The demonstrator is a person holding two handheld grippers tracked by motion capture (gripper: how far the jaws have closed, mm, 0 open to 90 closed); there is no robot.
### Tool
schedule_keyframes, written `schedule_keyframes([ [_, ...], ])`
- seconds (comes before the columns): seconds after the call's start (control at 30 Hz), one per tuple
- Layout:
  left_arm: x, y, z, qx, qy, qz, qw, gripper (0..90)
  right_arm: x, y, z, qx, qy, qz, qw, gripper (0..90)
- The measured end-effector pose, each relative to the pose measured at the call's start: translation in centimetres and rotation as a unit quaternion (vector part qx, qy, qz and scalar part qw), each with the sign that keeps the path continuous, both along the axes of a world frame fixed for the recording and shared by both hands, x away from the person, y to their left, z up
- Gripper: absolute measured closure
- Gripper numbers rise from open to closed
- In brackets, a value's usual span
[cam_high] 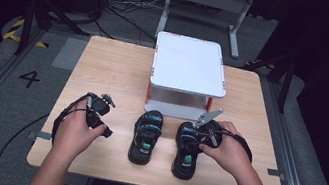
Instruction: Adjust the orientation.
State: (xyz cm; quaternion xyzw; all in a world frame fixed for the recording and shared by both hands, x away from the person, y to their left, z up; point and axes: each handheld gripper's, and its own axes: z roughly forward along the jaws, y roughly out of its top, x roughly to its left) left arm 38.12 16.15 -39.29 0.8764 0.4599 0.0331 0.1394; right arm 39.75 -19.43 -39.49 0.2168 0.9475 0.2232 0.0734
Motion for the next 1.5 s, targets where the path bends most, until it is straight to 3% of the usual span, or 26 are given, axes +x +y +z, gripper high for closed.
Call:
schedule_keyframes([
  [0.03,0.1,-0.1,0.0,0.002,0.000,-0.005,1.0000,31.1,0.1,0.1,0.1,0.000,0.000,0.005,1.0000,69.4],
  [0.2,0.3,-0.2,0.1,0.001,-0.002,-0.009,1.0000,31.1,0.5,0.8,0.6,0.007,0.009,0.003,0.9999,71.2],
  [0.33,0.4,-0.2,0.3,-0.002,-0.006,-0.012,0.9999,31.3,0.7,2.1,1.1,0.018,0.007,0.016,0.9997,71.3],
  [0.5,0.4,-0.1,0.4,0.000,-0.008,-0.013,0.9999,31.6,1.3,5.1,1.0,0.036,-0.005,0.037,0.9987,71.3],
  [0.63,0.4,0.0,0.4,-0.007,-0.007,-0.010,0.9999,31.6,1.8,6.2,1.0,0.050,-0.017,0.039,0.9978,71.3],
  [0.77,0.5,0.3,0.6,-0.003,-0.011,-0.011,0.9999,31.6,2.2,6.1,0.7,0.045,-0.030,0.038,0.9978,71.3],
  [0.87,0.5,0.2,0.5,-0.008,-0.008,-0.008,0.9999,31.5,2.3,5.7,0.1,0.038,-0.029,0.025,0.9986,70.9],
  [0.93,0.6,0.1,0.5,-0.008,-0.006,-0.009,0.9999,31.4,2.3,5.5,-0.2,0.028,-0.040,0.017,0.9987,71.0],
  [1.13,0.9,-0.3,0.7,-0.010,-0.007,-0.014,0.9998,31.2,2.2,5.8,-0.2,0.037,-0.026,0.020,0.9988,64.9],
  [1.37,1.1,-0.1,1.0,-0.012,-0.012,-0.016,0.9997,31.1,1.2,5.3,1.9,0.065,-0.025,0.005,0.9976,48.9],
  [1.5,1.2,-0.2,1.0,-0.014,-0.008,-0.018,0.9997,31.0,-0.5,5.1,3.6,0.074,0.008,-0.035,0.9966,48.5],
])
